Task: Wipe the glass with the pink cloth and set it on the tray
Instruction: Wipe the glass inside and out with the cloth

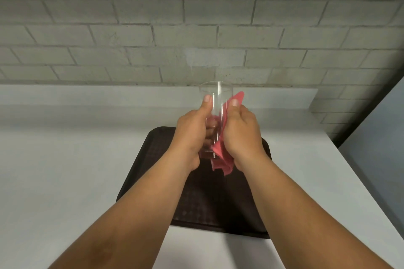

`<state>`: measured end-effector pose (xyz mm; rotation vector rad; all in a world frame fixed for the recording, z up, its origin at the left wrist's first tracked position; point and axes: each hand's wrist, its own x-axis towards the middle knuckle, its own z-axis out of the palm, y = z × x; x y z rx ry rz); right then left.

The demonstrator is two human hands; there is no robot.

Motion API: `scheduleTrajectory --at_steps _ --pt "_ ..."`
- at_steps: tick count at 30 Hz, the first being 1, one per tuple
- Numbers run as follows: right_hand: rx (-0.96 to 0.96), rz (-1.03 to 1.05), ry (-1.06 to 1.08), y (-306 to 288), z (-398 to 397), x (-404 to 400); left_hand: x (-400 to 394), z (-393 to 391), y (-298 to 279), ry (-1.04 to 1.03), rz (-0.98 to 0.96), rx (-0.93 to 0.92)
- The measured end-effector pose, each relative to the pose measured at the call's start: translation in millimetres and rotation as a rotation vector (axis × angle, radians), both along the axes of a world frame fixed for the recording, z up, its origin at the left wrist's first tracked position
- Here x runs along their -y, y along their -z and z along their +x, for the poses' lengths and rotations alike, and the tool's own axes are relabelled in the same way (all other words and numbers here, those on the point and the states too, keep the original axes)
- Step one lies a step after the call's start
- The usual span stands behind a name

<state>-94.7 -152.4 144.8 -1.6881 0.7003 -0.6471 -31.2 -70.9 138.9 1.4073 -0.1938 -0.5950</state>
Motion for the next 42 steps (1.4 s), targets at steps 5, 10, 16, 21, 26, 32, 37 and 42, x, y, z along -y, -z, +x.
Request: scheduleTrajectory --at_steps 5,10,16,21,26,32,37,42 --pt "-0.013 -0.180 -0.025 7 -6 -13 4 -6 2 0.030 -0.024 -0.084" --pt "-0.168 -0.405 -0.181 21 -15 -41 5 2 1 -0.099 0.015 -0.055" --pt "-0.068 -0.317 -0.017 -9 7 -17 4 -2 9 -0.013 -0.132 -0.099" --pt "-0.008 0.092 -0.006 -18 7 4 4 0 7 -0.006 -0.173 -0.028" --pt "-0.020 -0.091 -0.069 14 -7 -20 6 9 4 -0.066 -0.184 -0.104" --pt "-0.087 -0.435 -0.086 6 -2 -33 6 7 1 -0.031 -0.113 -0.087" --pt "-0.005 -0.155 -0.009 -19 16 -3 3 10 10 0.025 -0.148 -0.078" --pt "0.002 0.199 -0.067 -13 7 1 3 11 3 -0.030 -0.190 -0.101"
